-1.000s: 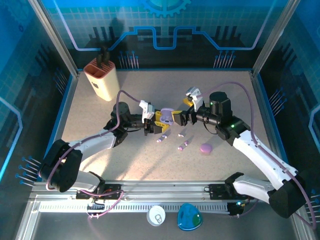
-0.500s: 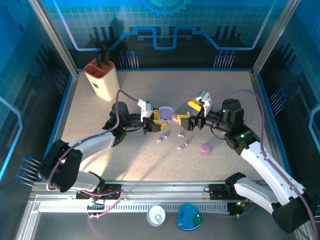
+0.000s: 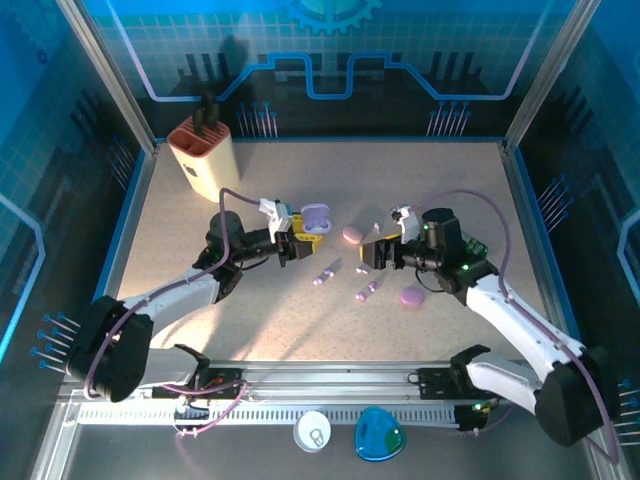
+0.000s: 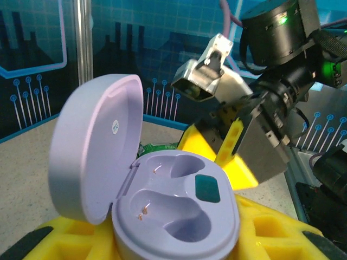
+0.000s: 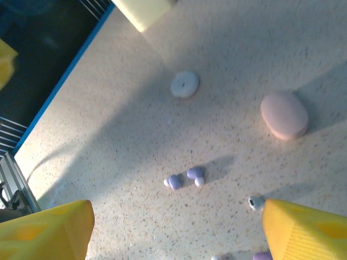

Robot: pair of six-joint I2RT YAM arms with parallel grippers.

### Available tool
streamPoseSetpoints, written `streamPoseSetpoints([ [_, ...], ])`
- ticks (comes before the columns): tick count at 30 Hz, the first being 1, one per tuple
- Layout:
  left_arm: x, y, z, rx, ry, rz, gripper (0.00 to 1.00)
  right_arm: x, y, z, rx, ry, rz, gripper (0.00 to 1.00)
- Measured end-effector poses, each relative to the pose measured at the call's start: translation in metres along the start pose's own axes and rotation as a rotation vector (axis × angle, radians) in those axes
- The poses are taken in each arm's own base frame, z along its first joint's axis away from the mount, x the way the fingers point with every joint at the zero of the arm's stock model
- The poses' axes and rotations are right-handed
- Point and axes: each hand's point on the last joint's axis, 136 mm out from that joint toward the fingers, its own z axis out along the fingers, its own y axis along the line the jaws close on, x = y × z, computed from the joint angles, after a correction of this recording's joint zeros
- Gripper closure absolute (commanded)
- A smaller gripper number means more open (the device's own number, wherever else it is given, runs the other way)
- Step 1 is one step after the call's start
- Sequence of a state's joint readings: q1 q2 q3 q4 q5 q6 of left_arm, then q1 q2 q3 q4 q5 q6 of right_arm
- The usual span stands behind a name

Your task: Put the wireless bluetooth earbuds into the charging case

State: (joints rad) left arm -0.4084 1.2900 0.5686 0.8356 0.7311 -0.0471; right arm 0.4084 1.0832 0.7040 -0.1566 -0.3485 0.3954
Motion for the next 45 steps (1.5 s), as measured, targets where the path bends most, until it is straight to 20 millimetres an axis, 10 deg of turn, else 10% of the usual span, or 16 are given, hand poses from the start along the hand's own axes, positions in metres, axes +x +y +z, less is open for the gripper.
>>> streamPoseSetpoints([
  [29,-0.006,-0.013,-0.018,-0.069,0.012,-0.038,0.65,0.057,0.004,0.177,-0.109,0.542,0.08,0.31],
  [45,-0.001,-0.016,-0.018,-0.067,0.037,-0.039,0.65,0.082,-0.001,0.172,-0.11,0.583,0.048,0.39],
])
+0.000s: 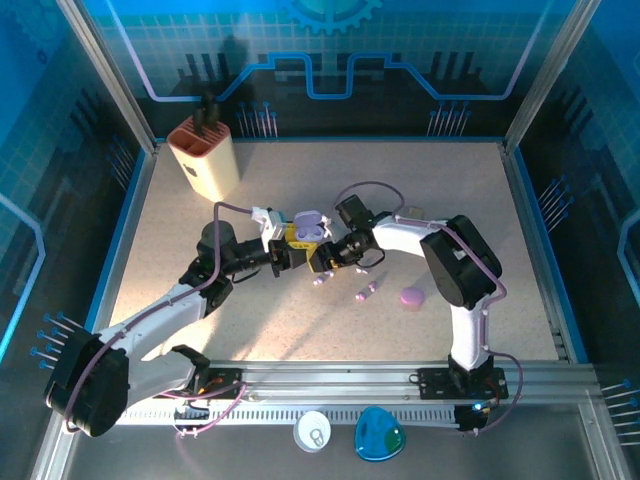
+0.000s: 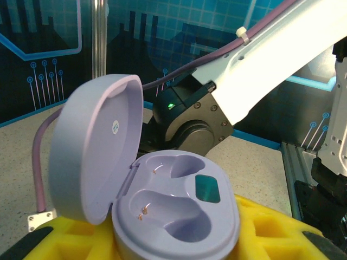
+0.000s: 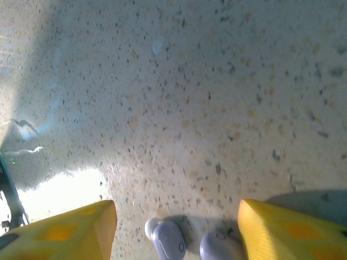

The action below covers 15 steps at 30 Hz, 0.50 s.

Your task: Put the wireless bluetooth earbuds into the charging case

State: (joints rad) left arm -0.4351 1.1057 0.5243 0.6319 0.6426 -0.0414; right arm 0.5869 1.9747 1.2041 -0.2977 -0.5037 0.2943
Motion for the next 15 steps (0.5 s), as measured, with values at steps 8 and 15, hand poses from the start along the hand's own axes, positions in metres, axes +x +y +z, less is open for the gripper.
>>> streamPoseSetpoints([
  [8,0.0,0.0,0.0,0.001,0.0,0.0,0.65,0.017,-0.002,-0.003,-0.005,0.016,0.015,0.49],
  [15,0.0,-0.002,0.001,0.007,0.0,0.0,0.65,0.02,-0.003,-0.003,-0.005,0.026,0.047,0.6],
])
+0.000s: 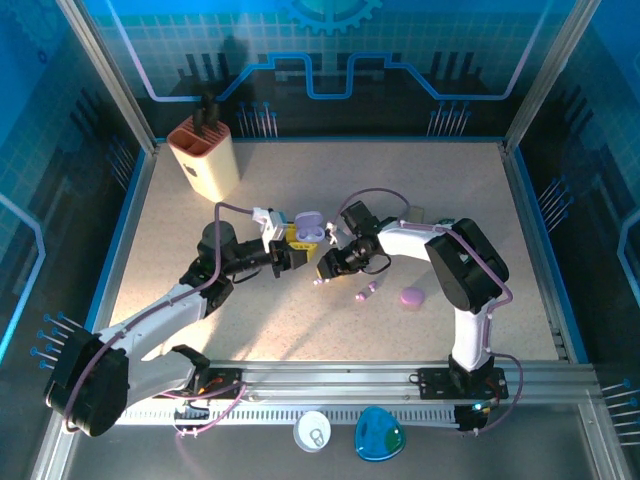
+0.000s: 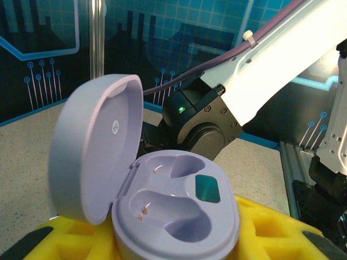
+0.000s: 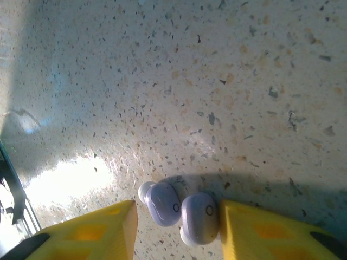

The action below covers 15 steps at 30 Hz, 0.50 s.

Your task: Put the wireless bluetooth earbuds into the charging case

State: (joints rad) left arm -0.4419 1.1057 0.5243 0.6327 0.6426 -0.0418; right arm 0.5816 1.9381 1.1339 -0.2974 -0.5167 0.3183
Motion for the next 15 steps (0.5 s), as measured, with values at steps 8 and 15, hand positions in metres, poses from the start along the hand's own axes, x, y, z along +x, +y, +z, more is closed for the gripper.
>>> streamPoseSetpoints([
  [8,0.0,-0.0003,0.0001,0.001,0.0,0.0,0.65,-0.0004,-0.0066,0.0038,0.006,0.012,0.069,0.71],
  [15,0.0002,-0.0002,0.0002,0.001,0.0,0.0,0.65,-0.0022,-0.0095,0.0036,0.012,0.007,0.121,0.81],
])
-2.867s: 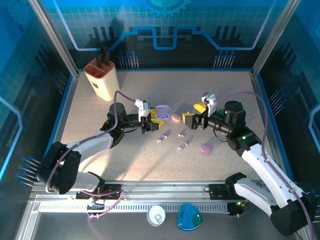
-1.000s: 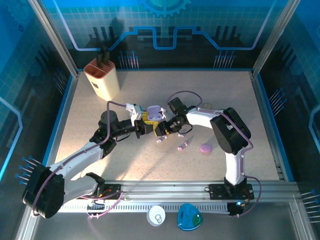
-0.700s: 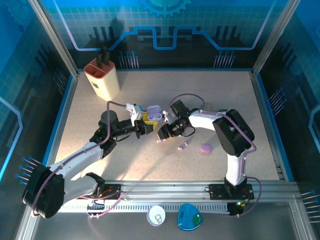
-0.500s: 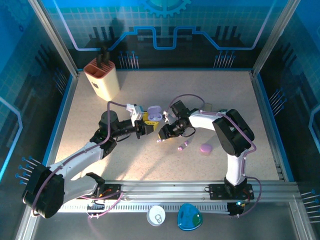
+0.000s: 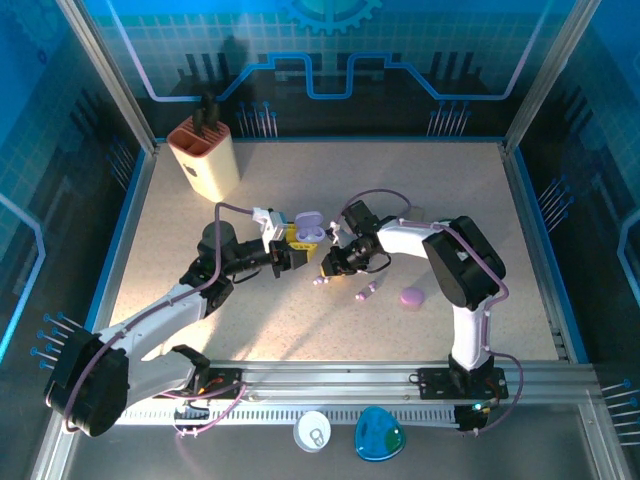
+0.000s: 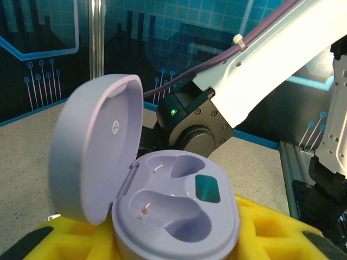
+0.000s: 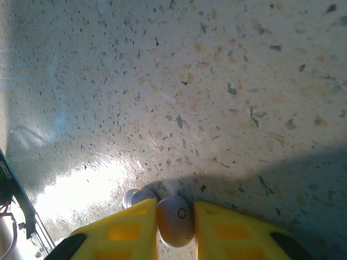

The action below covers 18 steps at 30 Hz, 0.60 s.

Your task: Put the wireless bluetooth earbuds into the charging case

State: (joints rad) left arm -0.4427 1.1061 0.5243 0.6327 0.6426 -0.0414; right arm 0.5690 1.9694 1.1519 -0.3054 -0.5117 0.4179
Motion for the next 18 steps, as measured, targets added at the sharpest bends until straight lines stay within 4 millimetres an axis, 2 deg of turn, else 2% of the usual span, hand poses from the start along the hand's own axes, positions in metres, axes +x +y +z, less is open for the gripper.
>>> streamPoseSetpoints([
  [5,0.0,0.0,0.0,0.0,0.001,-0.001,0.65,-0.001,0.001,-0.001,0.018,-0.029,-0.002,0.8],
  [8,0.001,0.001,0.0,-0.001,0.002,-0.002,0.65,0.001,-0.004,-0.009,0.07,-0.061,0.002,0.8],
  [12,0.002,0.003,0.0,-0.016,0.002,0.012,0.65,0.002,-0.01,-0.035,0.168,-0.144,0.011,0.79],
  [18,0.006,0.005,0.0,-0.028,0.009,0.016,0.65,-0.012,-0.02,-0.092,0.362,-0.349,0.069,0.82],
])
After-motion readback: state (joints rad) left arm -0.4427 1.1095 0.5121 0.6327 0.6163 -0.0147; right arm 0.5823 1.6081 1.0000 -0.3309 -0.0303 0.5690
